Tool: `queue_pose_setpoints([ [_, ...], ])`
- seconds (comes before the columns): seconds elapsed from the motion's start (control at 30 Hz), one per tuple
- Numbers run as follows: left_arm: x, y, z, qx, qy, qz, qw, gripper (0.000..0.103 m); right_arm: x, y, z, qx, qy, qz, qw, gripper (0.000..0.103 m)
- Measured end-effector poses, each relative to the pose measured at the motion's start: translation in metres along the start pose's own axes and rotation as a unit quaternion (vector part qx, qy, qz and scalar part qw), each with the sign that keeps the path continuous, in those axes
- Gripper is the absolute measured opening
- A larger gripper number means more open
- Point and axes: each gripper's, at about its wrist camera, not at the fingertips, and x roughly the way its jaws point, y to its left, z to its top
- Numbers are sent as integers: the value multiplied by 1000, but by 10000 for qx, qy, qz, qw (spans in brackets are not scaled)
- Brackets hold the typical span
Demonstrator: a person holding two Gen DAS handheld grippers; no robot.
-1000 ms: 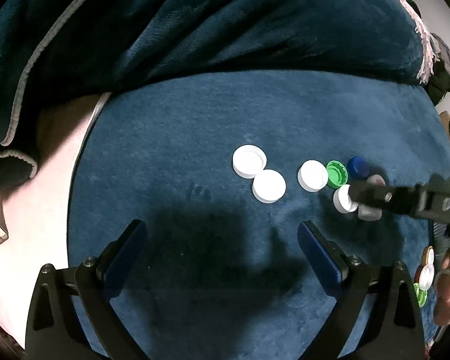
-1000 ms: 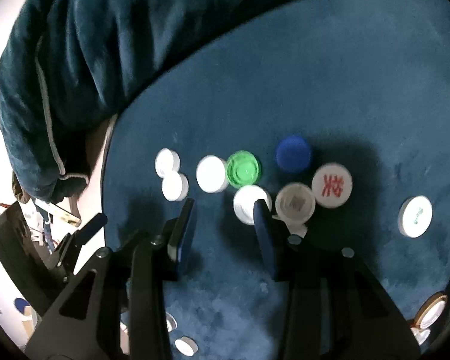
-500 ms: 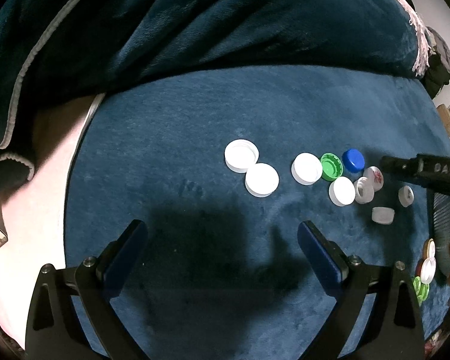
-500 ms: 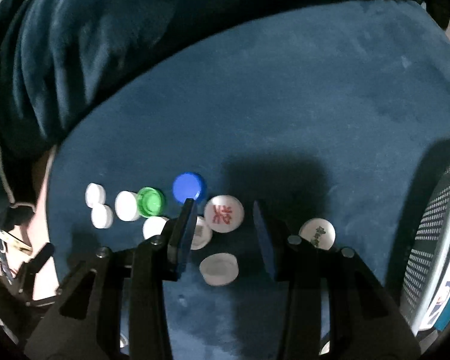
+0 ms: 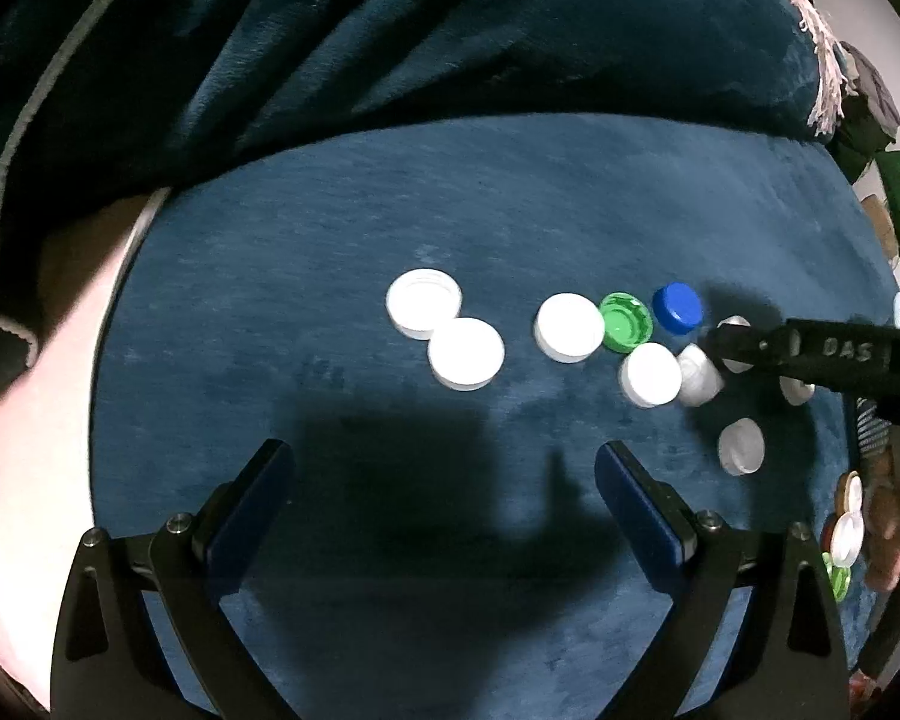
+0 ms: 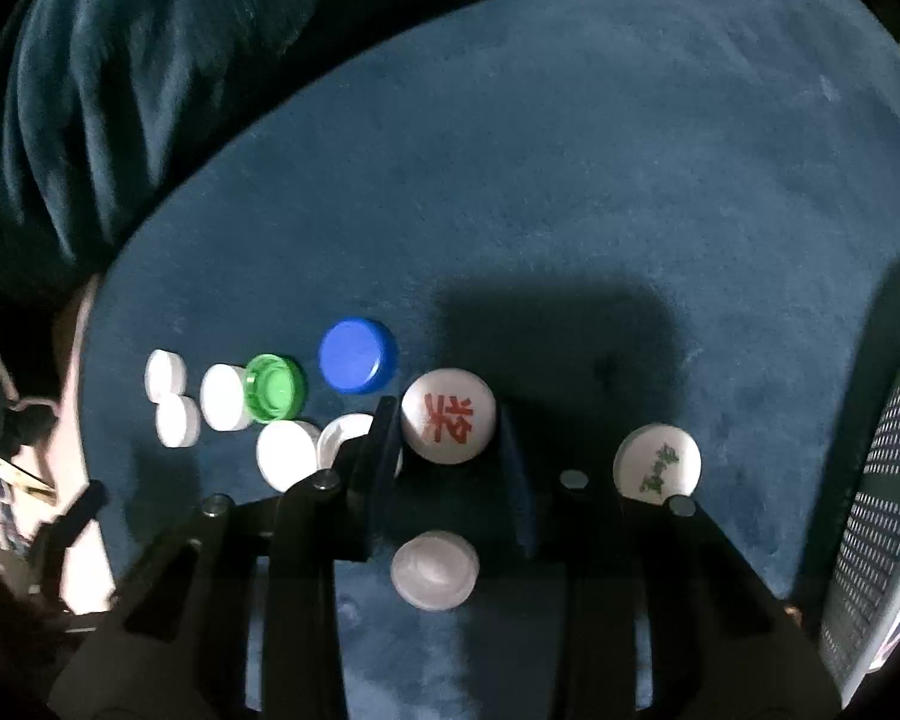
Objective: Organize objects
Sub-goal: 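Grasp a white cap with the left tool while the right tool grasps the red-printed white cap, then carry both caps over the basket and release them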
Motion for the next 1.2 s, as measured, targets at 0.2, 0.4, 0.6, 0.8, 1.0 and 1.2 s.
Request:
queue_pose_setpoints([
  [0.2,10,-29,-2,233,-94,-356,9991,100,-26,2,4,106,-290,148,9994,33],
  [0.4,27,-59,-4,635,-110,-390,9972,87,-37,2,0,98,-370,271,9989,34],
  [0.6,43,-69,4,614,-189,-505,9967,70,-51,-15,-7,20,-371,342,9987,34],
  [0.8,44,-64,9,402,-214,-840,9954,31,-60,-21,-13,-31,-365,320,9988,34],
  [1.0,27,-65,7,312,-226,-1001,9942,31,-72,-27,-17,28,-430,362,9984,34],
  [1.2,-21,-88,12,359,-623,-1261,9894,31,-98,-34,-31,104,-635,422,9970,34],
])
